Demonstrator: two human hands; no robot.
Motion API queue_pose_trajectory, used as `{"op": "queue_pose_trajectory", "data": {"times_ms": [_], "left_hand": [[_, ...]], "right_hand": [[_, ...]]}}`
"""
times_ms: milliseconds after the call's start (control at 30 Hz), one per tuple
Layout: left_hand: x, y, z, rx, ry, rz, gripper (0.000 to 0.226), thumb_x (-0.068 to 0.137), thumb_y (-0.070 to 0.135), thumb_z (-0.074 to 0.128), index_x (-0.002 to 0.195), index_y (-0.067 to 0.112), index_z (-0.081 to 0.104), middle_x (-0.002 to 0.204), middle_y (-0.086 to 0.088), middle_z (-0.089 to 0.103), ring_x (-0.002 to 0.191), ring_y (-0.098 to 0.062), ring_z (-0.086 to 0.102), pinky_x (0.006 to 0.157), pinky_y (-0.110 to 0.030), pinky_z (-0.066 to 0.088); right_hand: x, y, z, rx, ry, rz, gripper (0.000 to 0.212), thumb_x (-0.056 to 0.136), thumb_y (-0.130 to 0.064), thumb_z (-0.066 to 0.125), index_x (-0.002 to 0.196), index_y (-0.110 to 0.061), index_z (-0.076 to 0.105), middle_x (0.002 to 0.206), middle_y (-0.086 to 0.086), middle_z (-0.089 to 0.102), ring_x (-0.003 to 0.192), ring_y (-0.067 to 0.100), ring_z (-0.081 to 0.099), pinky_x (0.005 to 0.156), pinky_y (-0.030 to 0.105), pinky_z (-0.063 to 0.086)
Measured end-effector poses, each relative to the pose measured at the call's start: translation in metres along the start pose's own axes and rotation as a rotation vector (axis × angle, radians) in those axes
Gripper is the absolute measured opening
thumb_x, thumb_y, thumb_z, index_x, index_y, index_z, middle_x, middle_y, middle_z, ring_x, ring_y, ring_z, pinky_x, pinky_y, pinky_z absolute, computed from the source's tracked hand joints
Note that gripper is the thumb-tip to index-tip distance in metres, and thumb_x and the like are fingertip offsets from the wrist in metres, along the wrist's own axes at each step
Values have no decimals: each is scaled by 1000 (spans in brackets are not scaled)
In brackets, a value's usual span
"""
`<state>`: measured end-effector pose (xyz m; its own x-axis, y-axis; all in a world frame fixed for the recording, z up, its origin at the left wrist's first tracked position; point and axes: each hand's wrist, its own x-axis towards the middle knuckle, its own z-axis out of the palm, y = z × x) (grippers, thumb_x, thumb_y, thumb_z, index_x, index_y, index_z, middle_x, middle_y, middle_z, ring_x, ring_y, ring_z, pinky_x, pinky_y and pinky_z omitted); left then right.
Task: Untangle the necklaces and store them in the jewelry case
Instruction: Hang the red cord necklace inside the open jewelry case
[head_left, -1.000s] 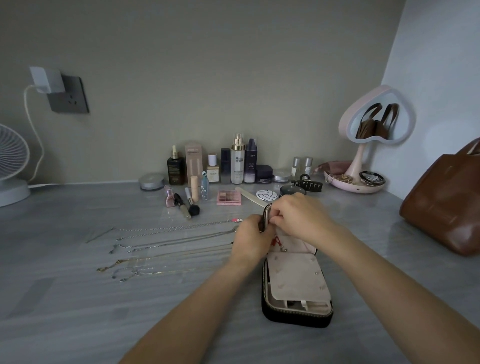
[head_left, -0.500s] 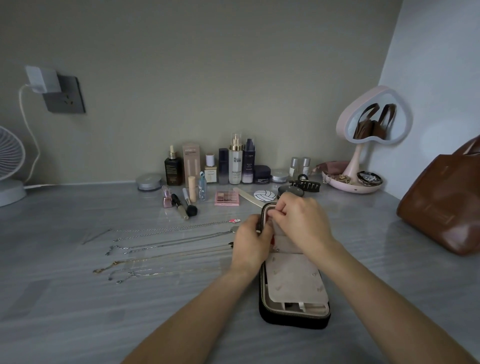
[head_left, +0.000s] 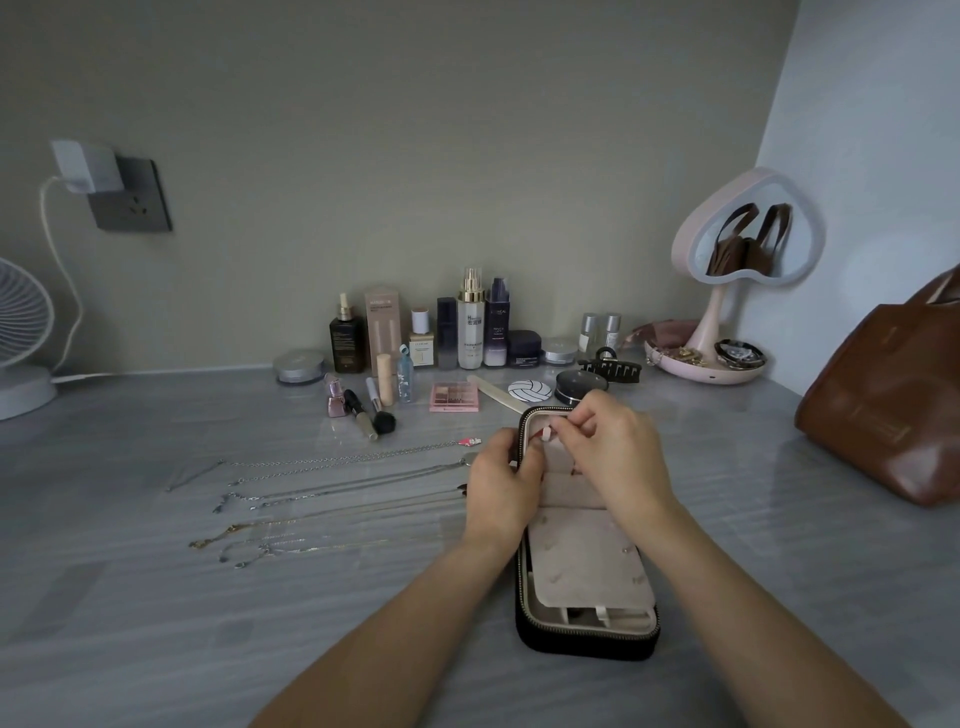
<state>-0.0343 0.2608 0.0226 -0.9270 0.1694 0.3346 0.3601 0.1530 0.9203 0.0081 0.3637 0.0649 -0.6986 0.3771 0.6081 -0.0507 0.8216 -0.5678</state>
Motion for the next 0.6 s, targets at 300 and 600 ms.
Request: {"op": "queue_pose_trajectory", "data": {"times_ms": [300,600], "left_hand": [[0,-4,1,-15,7,-22,24,89,26,53,66,20,48,63,-3,55,63,-24,55,67,-51,53],[2,-7,-6,-28,-95,4,25,90,22,56,67,21,47,60,4,49,55,-10,44,54,-24,37]], "right_hand": [[-9,6,2,-58,-63,7,24,78,-27,69,64,-15,53,58,5,64,59,26,62,60,37,50],[-21,11,1,-105,-162,1,28,79,-34,66,61,-21,49,59,5,63,62,29,61,58,39,50]]}}
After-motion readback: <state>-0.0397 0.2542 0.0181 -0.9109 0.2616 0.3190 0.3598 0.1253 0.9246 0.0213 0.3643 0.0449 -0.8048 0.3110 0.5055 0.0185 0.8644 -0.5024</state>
